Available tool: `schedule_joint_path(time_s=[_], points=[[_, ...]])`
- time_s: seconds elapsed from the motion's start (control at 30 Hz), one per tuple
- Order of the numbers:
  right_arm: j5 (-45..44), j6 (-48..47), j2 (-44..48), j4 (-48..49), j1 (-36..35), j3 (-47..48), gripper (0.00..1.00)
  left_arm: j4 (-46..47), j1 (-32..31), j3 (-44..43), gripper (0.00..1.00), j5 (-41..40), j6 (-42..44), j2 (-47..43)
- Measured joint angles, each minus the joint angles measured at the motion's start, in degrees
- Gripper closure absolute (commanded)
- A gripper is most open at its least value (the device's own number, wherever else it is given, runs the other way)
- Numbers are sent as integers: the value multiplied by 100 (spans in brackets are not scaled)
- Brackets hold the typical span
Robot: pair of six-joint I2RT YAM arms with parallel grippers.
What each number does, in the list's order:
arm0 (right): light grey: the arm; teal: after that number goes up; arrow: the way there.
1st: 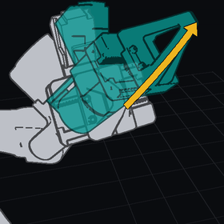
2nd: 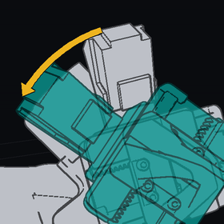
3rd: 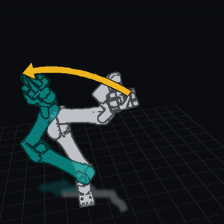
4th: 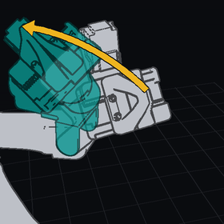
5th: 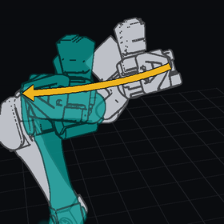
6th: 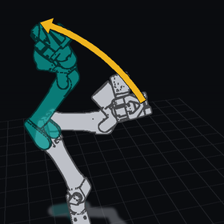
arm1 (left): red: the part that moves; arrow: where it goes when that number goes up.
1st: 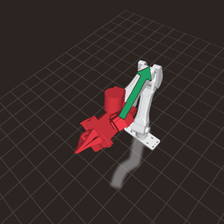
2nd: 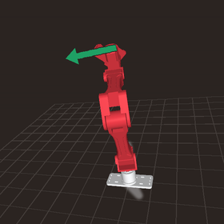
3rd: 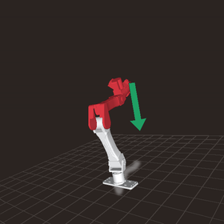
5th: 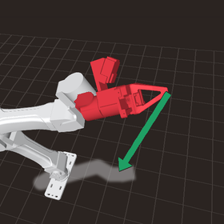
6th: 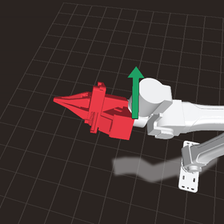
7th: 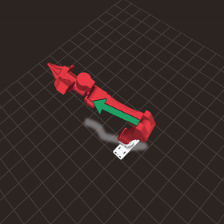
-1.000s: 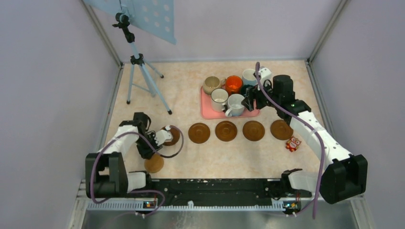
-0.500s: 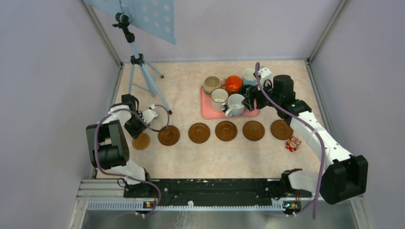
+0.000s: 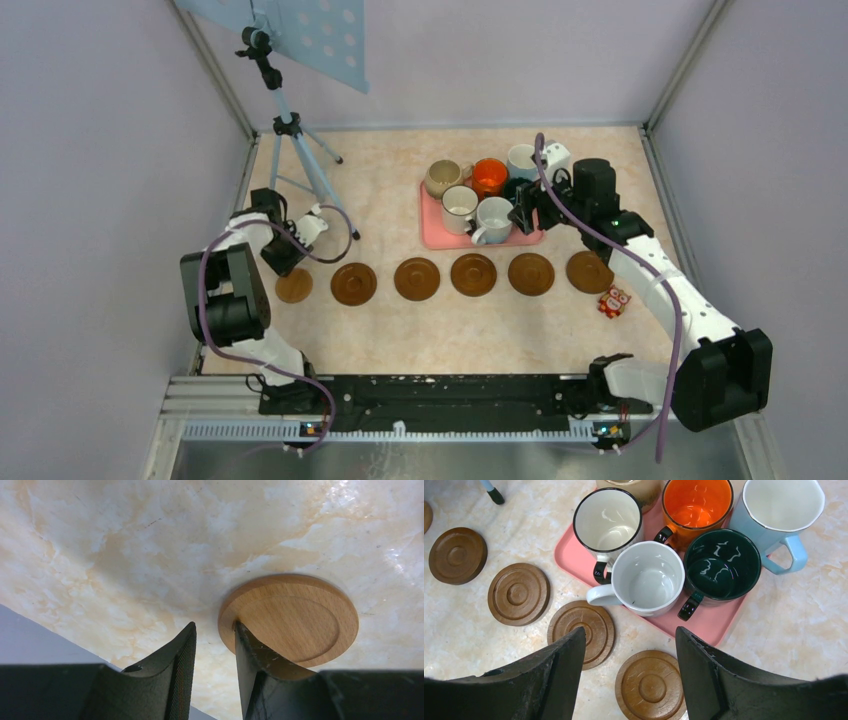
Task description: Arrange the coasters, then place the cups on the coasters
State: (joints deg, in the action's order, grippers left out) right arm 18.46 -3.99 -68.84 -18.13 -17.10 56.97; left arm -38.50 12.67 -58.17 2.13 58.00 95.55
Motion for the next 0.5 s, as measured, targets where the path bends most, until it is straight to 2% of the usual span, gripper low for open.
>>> schedule_joint_path(time_s=[0.5], points=[[4, -2, 0, -17, 0, 0, 35, -90, 0, 216, 60, 645, -160, -238]])
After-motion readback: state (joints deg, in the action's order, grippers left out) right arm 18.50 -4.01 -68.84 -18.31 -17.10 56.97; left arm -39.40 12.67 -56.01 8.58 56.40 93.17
